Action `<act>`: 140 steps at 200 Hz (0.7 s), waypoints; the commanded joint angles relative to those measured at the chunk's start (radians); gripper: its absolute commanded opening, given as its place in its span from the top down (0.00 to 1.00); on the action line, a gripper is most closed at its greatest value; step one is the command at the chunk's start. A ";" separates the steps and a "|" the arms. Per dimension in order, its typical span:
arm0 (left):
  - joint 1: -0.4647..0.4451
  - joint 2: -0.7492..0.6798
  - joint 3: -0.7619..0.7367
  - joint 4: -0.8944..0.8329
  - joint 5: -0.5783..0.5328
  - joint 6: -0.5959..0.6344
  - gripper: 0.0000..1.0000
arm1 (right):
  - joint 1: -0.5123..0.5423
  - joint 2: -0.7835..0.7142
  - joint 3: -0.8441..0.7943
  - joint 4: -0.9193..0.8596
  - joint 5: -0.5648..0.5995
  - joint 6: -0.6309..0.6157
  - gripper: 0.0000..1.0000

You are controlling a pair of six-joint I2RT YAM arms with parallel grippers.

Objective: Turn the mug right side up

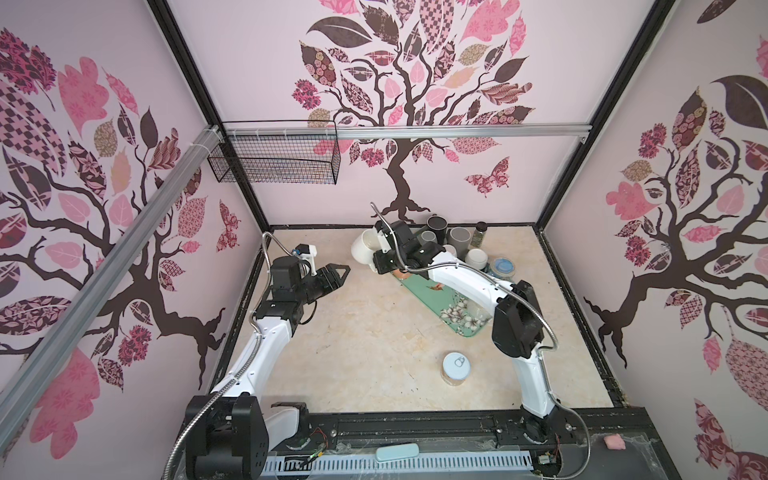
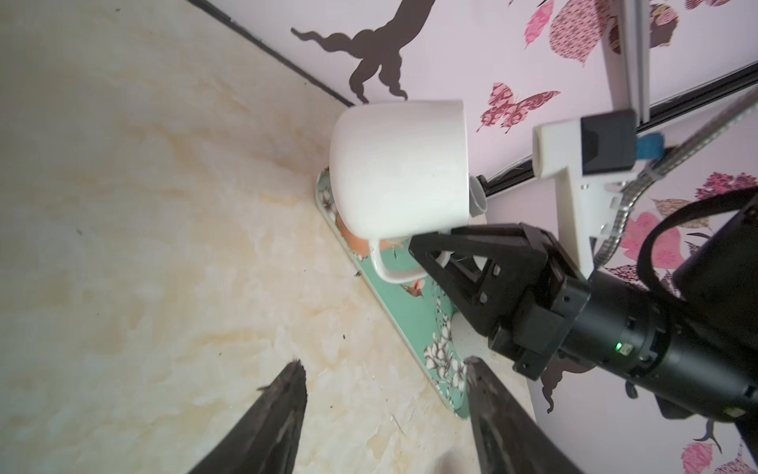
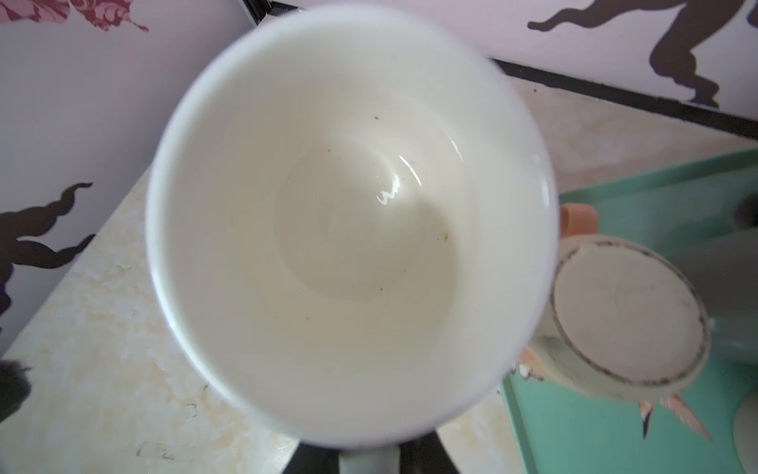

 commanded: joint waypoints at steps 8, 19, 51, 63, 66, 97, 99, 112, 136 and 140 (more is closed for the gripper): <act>0.005 0.011 -0.060 -0.005 -0.008 -0.006 0.36 | -0.008 0.155 0.224 -0.076 0.012 -0.263 1.00; 0.006 0.021 -0.071 0.001 0.001 -0.016 0.36 | -0.009 0.212 0.307 -0.111 0.005 -0.309 1.00; 0.005 0.038 -0.106 0.016 0.029 -0.031 0.36 | -0.008 0.342 0.425 -0.125 -0.033 -0.441 1.00; 0.005 0.039 -0.118 0.018 0.045 -0.032 0.37 | -0.010 0.368 0.424 -0.111 -0.037 -0.498 1.00; 0.005 0.038 -0.122 0.015 0.045 -0.031 0.37 | -0.009 0.376 0.424 -0.105 -0.036 -0.508 1.00; 0.006 0.024 -0.157 0.013 0.051 -0.030 0.37 | -0.008 0.430 0.453 -0.089 -0.009 -0.554 1.00; 0.006 0.024 -0.158 0.013 0.052 -0.029 0.37 | -0.008 0.431 0.455 -0.088 -0.008 -0.555 1.00; 0.005 0.023 -0.168 0.012 0.056 -0.027 0.37 | -0.009 0.445 0.467 -0.082 -0.005 -0.563 1.00; 0.006 0.026 -0.177 0.007 0.059 -0.019 0.37 | -0.009 0.454 0.471 -0.060 0.010 -0.577 0.94; 0.005 0.027 -0.176 0.005 0.058 -0.019 0.37 | -0.008 0.455 0.471 -0.056 0.015 -0.579 0.90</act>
